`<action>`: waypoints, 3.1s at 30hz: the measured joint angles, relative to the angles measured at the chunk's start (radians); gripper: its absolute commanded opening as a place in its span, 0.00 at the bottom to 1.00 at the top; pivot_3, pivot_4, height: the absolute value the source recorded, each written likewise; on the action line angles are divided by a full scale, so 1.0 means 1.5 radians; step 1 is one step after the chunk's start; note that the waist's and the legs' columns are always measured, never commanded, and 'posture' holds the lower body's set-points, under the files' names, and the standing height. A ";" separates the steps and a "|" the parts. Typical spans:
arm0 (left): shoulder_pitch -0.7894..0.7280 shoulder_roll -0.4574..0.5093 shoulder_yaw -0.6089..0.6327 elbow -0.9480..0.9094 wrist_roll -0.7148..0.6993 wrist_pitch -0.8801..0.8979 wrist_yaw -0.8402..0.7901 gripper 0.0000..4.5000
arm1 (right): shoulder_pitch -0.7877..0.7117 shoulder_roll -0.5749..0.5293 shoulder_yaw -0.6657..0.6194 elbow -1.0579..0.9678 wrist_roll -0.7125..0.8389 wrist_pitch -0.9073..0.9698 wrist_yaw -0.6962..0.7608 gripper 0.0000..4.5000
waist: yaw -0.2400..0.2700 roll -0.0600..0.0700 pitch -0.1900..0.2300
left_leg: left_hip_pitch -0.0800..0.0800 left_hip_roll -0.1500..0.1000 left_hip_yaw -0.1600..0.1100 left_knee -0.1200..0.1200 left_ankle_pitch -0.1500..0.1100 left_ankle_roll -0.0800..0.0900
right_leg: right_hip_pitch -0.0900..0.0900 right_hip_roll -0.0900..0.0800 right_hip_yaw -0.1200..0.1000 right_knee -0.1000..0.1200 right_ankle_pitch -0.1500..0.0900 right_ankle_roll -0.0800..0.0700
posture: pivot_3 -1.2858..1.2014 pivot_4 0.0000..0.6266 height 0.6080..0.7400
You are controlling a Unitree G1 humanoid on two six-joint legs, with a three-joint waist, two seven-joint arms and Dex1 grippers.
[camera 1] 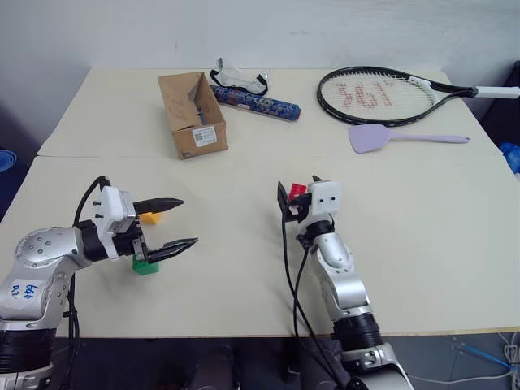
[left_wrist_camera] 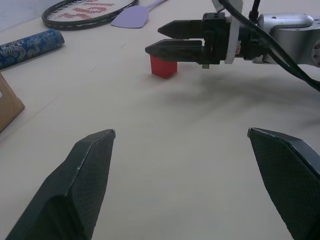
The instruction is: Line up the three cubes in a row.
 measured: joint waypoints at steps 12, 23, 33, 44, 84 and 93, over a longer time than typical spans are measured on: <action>0.006 0.035 0.031 -0.021 -0.013 0.048 -0.005 1.00 | -0.009 0.033 0.001 0.060 -0.005 -0.045 -0.061 0.64 | -0.003 0.000 0.000 | 0.000 0.000 0.000 0.000 0.000 0.000 | 0.000 0.000 0.000 0.001 0.000 -0.001 | 0.52 0.24 1.00; 0.024 0.039 0.049 -0.045 -0.027 0.078 0.002 1.00 | 0.003 0.020 0.012 0.049 0.021 -0.056 -0.013 0.33 | -0.004 0.000 0.000 | 0.000 0.000 0.000 0.000 0.000 0.000 | -0.001 0.000 0.001 0.001 0.000 -0.001 | 0.52 0.24 1.00; 0.043 0.053 0.034 -0.015 -0.026 0.030 -0.103 1.00 | -0.005 -0.366 0.036 -0.171 0.360 0.050 0.682 0.33 | 0.004 0.000 0.000 | 0.000 0.001 -0.001 0.000 -0.001 0.001 | 0.001 0.000 0.000 -0.001 0.000 0.000 | 0.52 0.24 1.00; 0.057 0.043 -0.026 0.014 0.003 -0.063 -0.179 1.00 | -0.066 -0.404 0.086 0.090 0.279 -0.069 0.959 0.33 | 0.003 0.000 0.000 | 0.001 0.001 0.000 0.000 -0.001 0.001 | 0.001 0.000 0.000 -0.001 0.000 -0.001 | 0.52 0.24 1.00; 0.307 0.025 0.296 0.256 0.012 -0.040 -0.062 1.00 | 0.253 -0.488 -0.179 -0.136 0.388 -0.118 0.919 0.99 | 0.022 0.000 0.000 | 0.003 0.001 0.000 0.000 -0.006 -0.002 | 0.002 -0.002 0.001 -0.004 0.000 -0.001 | 0.52 0.24 1.00; 0.099 0.060 0.087 0.249 0.072 -0.108 -0.150 1.00 | 0.244 -0.487 -0.144 -0.239 0.410 -0.050 0.881 0.99 | 0.021 0.000 0.000 | 0.003 0.001 0.000 0.000 -0.004 0.000 | 0.002 -0.002 0.001 -0.001 0.000 -0.001 | 0.52 0.24 1.00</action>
